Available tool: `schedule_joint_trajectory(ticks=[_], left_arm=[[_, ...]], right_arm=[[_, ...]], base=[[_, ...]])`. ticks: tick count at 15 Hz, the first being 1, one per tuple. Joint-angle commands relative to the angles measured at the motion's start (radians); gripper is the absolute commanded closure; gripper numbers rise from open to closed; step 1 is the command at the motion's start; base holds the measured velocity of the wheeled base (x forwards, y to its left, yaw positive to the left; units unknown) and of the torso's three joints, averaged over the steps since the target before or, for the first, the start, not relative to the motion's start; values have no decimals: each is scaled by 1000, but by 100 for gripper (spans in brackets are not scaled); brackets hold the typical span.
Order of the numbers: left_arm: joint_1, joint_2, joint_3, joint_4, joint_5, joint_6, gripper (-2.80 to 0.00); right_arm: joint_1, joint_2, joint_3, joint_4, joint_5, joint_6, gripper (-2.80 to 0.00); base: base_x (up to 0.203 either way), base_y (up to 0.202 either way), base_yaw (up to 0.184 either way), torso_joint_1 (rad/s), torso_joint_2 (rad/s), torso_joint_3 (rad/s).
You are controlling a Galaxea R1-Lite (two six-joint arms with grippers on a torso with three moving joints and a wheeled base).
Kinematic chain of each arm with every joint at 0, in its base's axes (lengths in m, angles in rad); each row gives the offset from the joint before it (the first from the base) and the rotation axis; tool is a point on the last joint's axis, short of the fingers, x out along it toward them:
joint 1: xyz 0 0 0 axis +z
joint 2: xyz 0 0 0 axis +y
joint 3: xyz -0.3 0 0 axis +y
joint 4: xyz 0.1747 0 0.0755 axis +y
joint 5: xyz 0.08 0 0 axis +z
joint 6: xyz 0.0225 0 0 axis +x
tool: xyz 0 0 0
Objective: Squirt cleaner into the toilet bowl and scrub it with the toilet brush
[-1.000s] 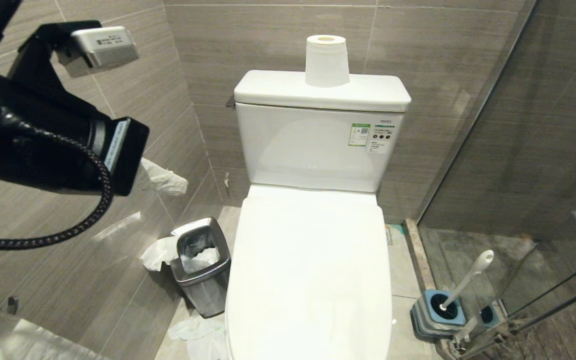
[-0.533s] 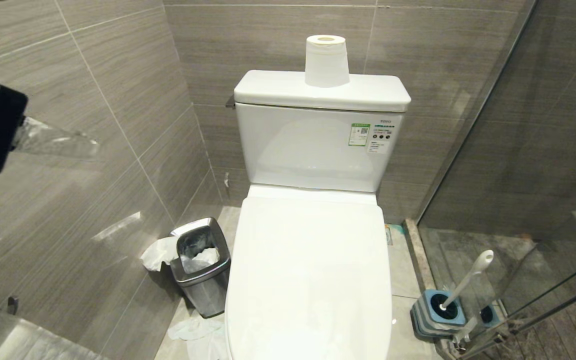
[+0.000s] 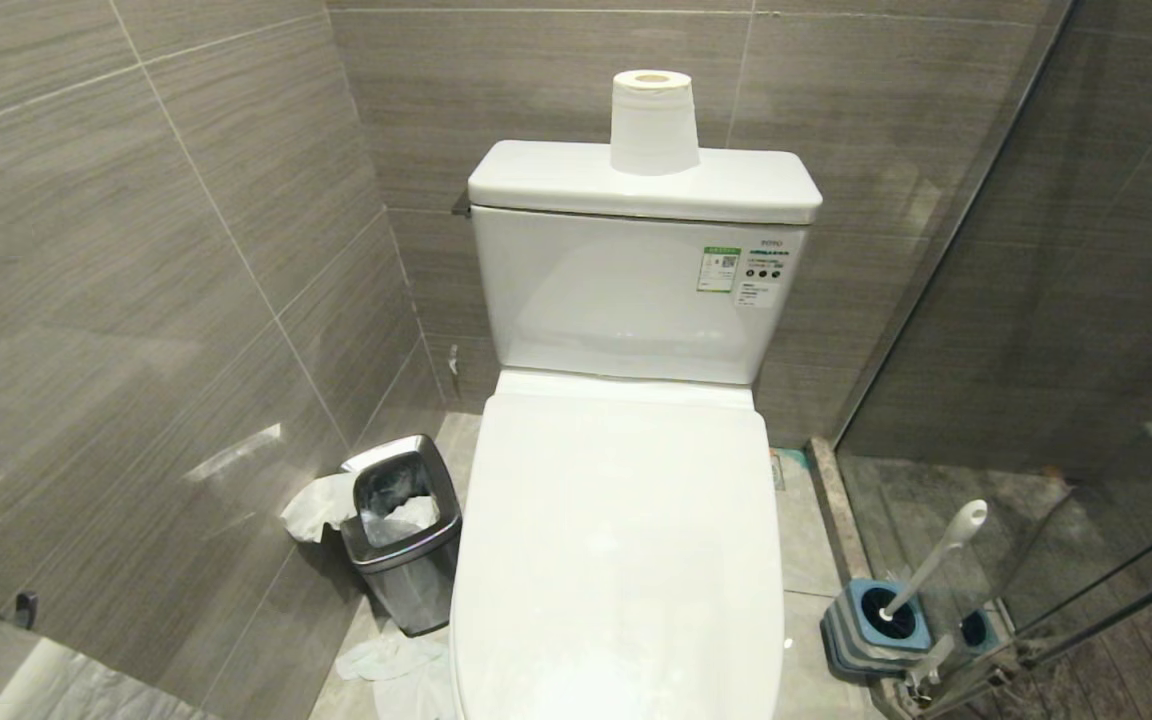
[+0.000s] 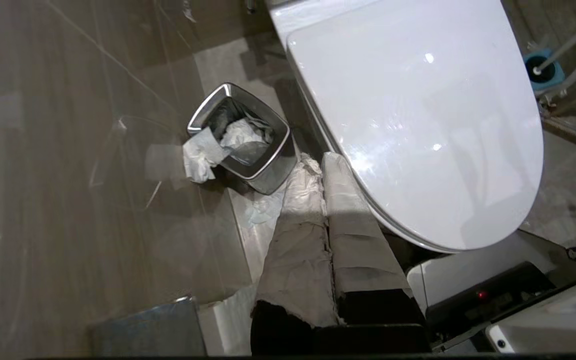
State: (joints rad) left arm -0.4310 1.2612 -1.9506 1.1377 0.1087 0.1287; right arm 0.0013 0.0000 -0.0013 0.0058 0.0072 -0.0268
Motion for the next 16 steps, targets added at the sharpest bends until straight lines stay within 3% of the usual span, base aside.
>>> schedule_joint_trajectory(ticks=[1, 5, 10, 16], left_arm=[[71, -87, 7, 4, -1, 0, 0], [223, -230, 45, 8, -7, -7, 0], [282, -454, 204, -18, -3, -17, 0], [364, -800, 587, -180, -3, -43, 0]], right_arm=[[0, 2, 1, 0, 0, -1, 0], [0, 2, 0, 0, 0, -1, 0], [0, 0, 1, 0, 0, -1, 0], [0, 1, 0, 0, 0, -1, 0]], base=[[0, 0, 0, 0, 0, 0], [0, 0, 0, 0, 0, 0], [0, 0, 0, 0, 0, 0], [0, 0, 0, 0, 0, 0]])
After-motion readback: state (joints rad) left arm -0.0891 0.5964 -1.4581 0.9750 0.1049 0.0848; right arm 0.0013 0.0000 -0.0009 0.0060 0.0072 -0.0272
